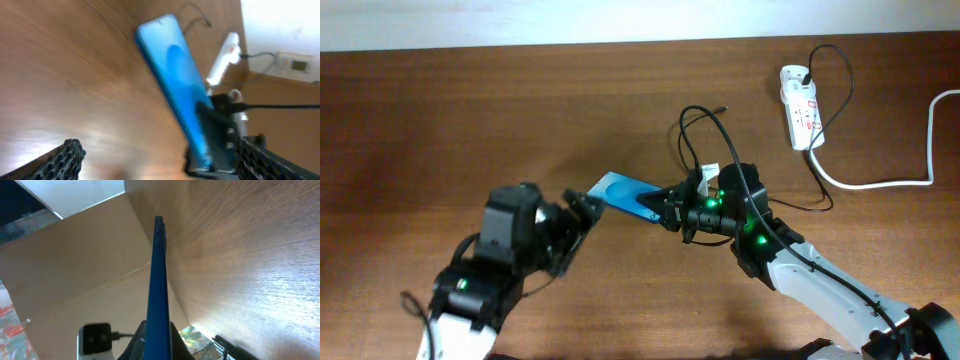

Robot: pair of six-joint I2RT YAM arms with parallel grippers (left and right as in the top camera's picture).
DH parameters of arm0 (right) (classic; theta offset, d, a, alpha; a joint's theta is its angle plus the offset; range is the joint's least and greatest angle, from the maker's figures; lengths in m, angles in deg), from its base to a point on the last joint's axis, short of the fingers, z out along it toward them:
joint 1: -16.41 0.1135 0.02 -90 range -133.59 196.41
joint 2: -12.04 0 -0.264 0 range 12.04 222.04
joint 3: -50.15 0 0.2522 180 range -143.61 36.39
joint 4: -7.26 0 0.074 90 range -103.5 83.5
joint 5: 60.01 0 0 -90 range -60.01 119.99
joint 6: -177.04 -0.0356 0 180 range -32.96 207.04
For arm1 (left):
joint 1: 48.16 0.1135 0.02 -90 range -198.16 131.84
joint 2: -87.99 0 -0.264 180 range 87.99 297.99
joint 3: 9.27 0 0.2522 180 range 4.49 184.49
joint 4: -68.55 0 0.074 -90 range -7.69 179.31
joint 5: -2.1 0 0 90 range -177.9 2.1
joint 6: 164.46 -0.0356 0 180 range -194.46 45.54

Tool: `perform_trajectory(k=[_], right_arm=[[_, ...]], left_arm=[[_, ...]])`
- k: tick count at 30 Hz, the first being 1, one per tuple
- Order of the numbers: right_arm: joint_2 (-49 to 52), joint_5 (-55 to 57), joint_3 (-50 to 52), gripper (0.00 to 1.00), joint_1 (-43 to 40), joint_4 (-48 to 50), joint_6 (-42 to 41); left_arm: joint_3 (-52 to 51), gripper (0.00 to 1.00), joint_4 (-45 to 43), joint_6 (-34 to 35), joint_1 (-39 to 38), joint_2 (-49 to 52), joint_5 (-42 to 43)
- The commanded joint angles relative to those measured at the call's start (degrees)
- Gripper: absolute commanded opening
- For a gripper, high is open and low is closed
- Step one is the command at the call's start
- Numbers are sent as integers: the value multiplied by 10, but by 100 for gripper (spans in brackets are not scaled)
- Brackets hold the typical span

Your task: Plug charger to phone and switch on socket

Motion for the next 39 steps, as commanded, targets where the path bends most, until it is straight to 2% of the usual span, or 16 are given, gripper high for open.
perform_trajectory(k=[1, 6, 9, 16, 22, 25, 31, 35, 39], right_arm=[[-9, 2, -9, 4, 3, 9, 0], [-9, -9, -9, 4, 3, 9, 0], [-9, -15, -9, 4, 3, 8, 0], [-9, -14, -9, 4, 3, 9, 2], [-9, -15, -9, 4, 3, 9, 1], [-9, -21, -9, 4, 3, 16, -58], [-9, -15, -9, 4, 3, 62, -118], [-9, -9, -9, 4, 3, 62, -125], [-9, 4, -9, 4, 7, 62, -152]], left_arm=[[-1, 99, -52, 70, -2, 86, 126], [-1, 99, -92, 88, -1, 177, 190], [-1, 80, -94, 107, 7, 207, 203], [0, 82, -103, 107, 54, 207, 197], [0, 82, -195, 108, 58, 207, 182], [0, 80, -227, 124, 58, 207, 182], [0, 78, -229, 135, 58, 207, 172], [0, 63, -230, 170, 58, 207, 170], [0, 63, -245, 174, 58, 207, 158]])
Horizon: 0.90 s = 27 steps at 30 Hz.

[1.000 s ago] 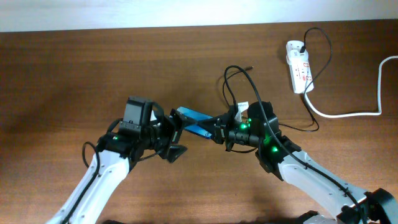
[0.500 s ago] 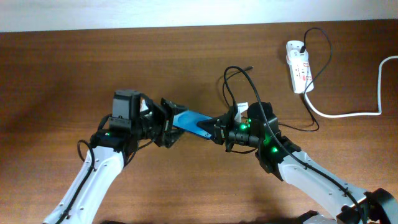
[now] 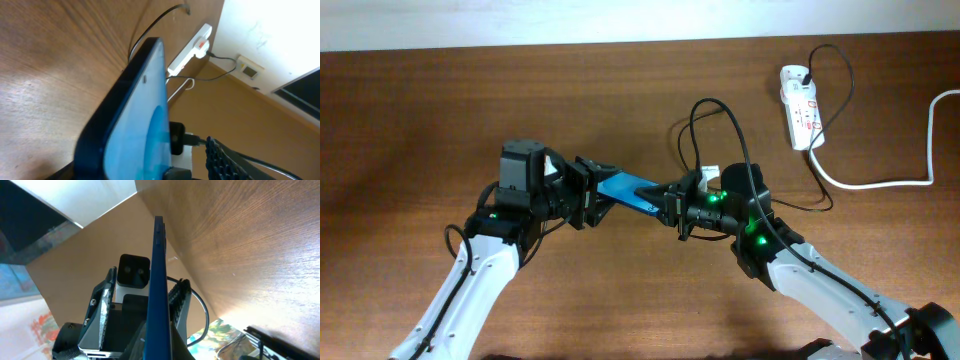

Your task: Plug charger to phone and switch on socket

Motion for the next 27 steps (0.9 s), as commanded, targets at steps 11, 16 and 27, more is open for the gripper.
perform_trajectory(k=[11, 16, 27], right_arm=[[-9, 72, -11, 4, 41, 63, -53], [-9, 68, -11, 4, 41, 89, -49], [-9, 73, -11, 4, 40, 80, -2]], left_arm=[[0, 60, -35, 27, 2, 5, -28], [0, 49, -35, 27, 2, 5, -27], [0, 41, -41, 43, 2, 5, -25]])
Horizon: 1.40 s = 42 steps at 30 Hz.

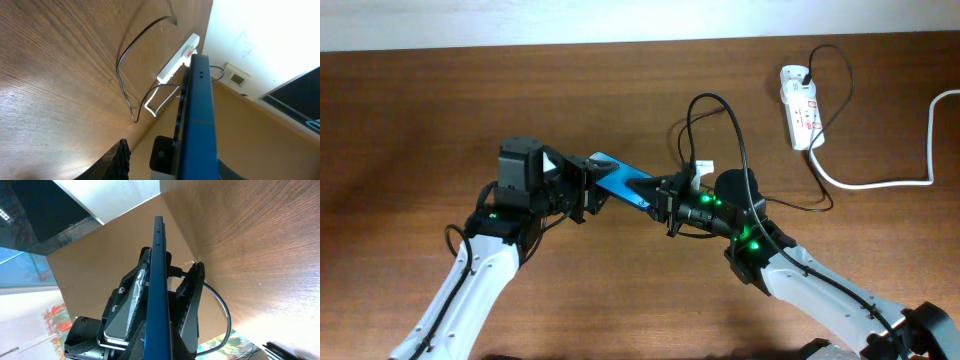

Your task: Plug charger to phone and switch on socket

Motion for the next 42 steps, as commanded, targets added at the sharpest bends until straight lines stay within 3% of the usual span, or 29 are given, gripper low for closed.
perform_trajectory(k=[1, 13, 20, 30, 36, 42], right_arm=[[-9, 7, -11, 4, 3, -2, 14], [-8, 20, -11, 4, 3, -22, 9], [-8, 21, -11, 4, 3, -22, 9], [-8, 29, -11, 4, 3, -22, 9], [-8, 29, -11, 4, 3, -22, 9], [-8, 29, -11, 4, 3, -22, 10]], left_arm=[[0, 41, -11, 13, 2, 5, -2], [0, 41, -38, 13, 2, 5, 7], [0, 17, -38, 13, 2, 5, 9], [0, 14, -38, 13, 2, 5, 22], [0, 1, -38, 13, 2, 5, 24], [0, 0, -38, 13, 2, 5, 24]])
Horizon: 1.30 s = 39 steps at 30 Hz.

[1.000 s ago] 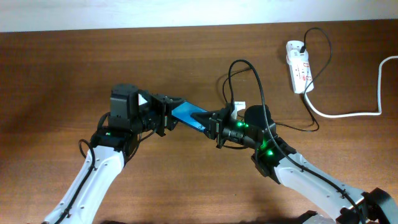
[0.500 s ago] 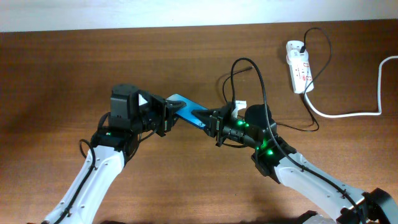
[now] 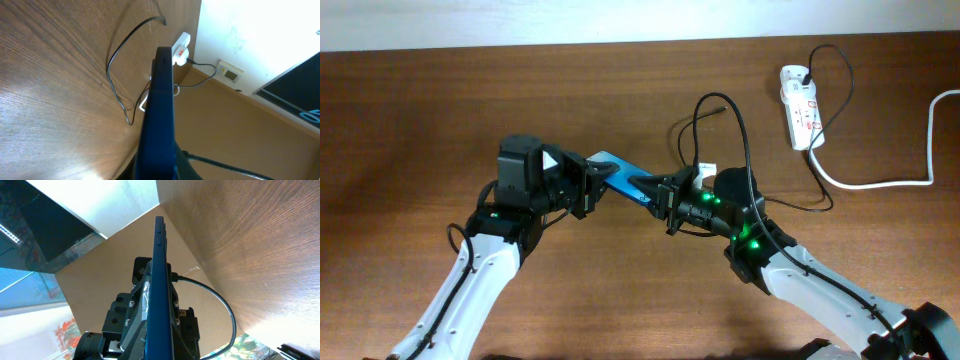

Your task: Plug charger to phone and switch on socket

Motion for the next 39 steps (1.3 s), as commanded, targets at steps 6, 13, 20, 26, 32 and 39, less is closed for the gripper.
perform_trajectory(k=[6, 13, 20, 26, 32, 39], right_arm=[[-8, 10, -7, 5, 3, -16, 69], [-8, 14, -7, 17, 3, -124, 85], [-8, 14, -7, 44, 3, -127, 86], [-8, 16, -7, 70, 3, -136, 85], [-8, 54, -7, 76, 3, -197, 142], [-8, 81, -7, 84, 3, -203, 260]], left_arm=[[2, 0, 0, 19, 3, 0, 21], [2, 0, 0, -3, 3, 0, 19], [2, 0, 20, -40, 3, 0, 15], [2, 0, 56, -95, 8, 0, 15], [2, 0, 68, -173, 63, 0, 107], [2, 0, 85, -258, 120, 5, 237]])
